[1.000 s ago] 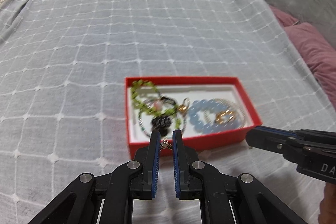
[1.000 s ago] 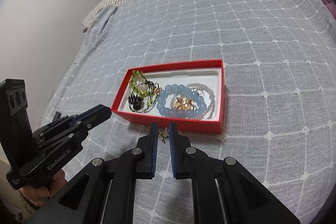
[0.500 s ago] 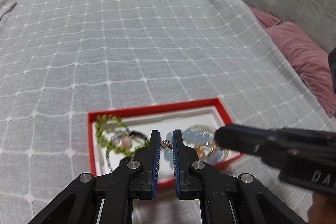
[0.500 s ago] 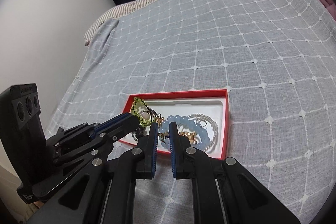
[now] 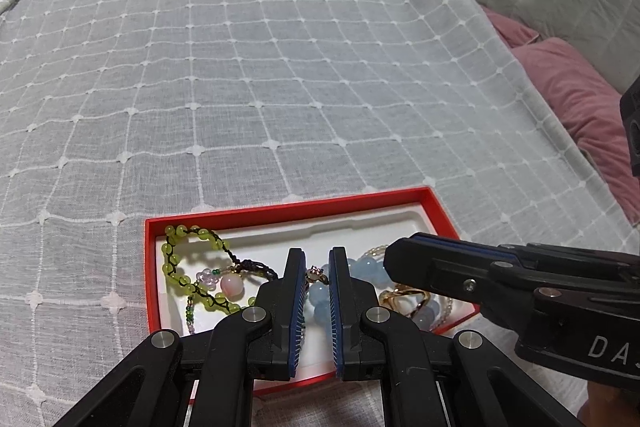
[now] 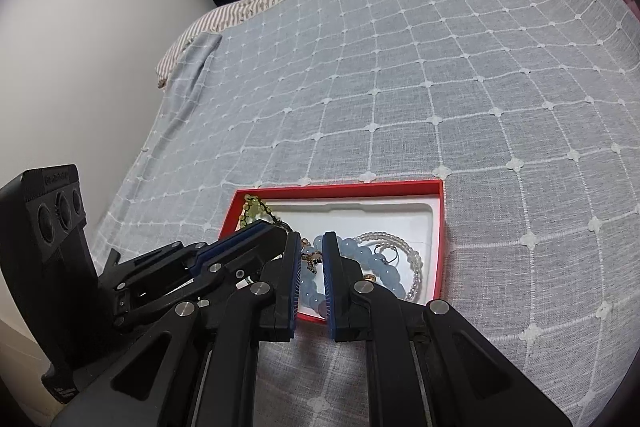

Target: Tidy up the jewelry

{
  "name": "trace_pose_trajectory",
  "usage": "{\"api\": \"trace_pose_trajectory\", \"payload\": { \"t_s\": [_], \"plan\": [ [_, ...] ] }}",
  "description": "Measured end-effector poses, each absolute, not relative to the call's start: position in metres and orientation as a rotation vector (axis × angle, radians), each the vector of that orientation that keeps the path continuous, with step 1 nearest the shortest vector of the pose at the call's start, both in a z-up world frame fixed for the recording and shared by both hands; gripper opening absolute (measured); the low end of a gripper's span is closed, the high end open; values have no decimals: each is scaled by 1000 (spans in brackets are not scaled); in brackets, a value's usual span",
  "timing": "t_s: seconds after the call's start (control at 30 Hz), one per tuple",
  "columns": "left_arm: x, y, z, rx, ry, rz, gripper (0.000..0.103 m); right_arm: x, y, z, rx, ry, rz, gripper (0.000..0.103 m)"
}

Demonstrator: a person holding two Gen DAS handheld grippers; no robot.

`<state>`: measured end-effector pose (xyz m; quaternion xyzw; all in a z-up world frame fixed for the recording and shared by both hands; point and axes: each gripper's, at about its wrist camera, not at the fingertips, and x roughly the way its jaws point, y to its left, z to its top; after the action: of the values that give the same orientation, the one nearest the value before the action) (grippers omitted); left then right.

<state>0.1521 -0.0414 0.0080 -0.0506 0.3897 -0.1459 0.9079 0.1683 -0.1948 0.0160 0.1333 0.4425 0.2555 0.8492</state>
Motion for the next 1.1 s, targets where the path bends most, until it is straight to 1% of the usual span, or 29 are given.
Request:
{"api": "trace_pose_trajectory", "payload": {
  "t_s": [0.27, 0.4, 0.53, 0.7, 0.87, 0.9, 0.97, 1.03, 1.1],
  "plan": [
    [154, -37, 6, -110, 801, -286, 8, 173, -192, 8, 319, 944, 568, 13],
    [153, -32, 6, -129, 804, -278, 19, 173, -194, 8, 322, 946, 558, 14],
    [151, -30, 10, -135, 802, -276, 22, 171, -197, 9, 323, 949, 548, 16],
    [142, -23, 18, -150, 776, -253, 32, 167, -203, 14, 333, 932, 535, 16],
    [124, -27, 22, -60, 736, -194, 40, 162, -209, 15, 338, 925, 531, 18],
    [122, -27, 22, -47, 731, -177, 43, 160, -210, 15, 340, 923, 529, 18],
    [118, -26, 21, -24, 731, -135, 45, 157, -211, 18, 331, 916, 515, 29],
    [116, -24, 18, -21, 752, -103, 45, 152, -211, 21, 302, 899, 499, 33],
    [115, -22, 14, -17, 773, -63, 45, 147, -209, 22, 262, 891, 489, 34]
  ]
}}
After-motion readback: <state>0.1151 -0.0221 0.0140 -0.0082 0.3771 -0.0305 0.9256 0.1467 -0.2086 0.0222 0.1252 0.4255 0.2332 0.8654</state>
